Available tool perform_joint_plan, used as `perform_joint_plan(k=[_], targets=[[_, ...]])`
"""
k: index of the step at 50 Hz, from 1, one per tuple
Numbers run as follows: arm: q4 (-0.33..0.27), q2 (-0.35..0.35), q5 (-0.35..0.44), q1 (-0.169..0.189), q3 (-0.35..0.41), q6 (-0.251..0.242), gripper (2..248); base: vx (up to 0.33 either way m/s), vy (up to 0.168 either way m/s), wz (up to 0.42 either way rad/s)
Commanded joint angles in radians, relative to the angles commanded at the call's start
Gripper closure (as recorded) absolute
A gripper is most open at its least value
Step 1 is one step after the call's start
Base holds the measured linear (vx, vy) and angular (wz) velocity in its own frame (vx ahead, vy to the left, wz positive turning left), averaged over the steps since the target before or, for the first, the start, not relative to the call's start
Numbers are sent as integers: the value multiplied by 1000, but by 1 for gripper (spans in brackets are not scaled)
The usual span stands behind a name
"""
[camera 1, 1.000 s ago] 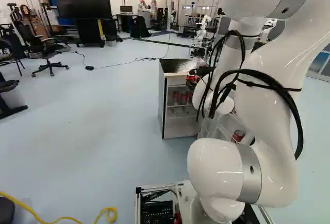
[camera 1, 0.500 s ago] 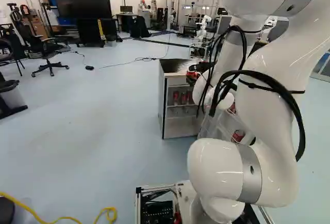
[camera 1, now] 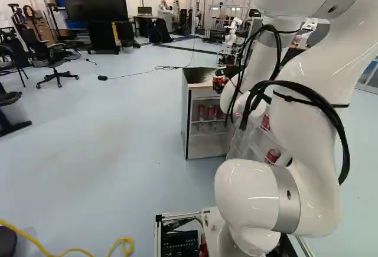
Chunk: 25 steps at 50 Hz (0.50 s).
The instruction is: Grab a drink from the fridge
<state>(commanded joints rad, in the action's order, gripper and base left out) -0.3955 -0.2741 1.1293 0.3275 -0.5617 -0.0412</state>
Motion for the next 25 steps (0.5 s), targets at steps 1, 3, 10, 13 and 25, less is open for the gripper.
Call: perform_joint_plan(k=[1, 3, 10, 13, 25], targets=[[0, 0, -3, -1, -3, 0, 161, 0, 0, 0], [0, -1, -8, -2, -10, 0, 161, 0, 0, 0], [0, -4, -28, -6, -33, 0, 161, 0, 0, 0], [0, -5, -36, -8, -43, 0, 161, 0, 0, 0], [0, -15, -72, -16, -86, 0, 161, 0, 0, 0]])
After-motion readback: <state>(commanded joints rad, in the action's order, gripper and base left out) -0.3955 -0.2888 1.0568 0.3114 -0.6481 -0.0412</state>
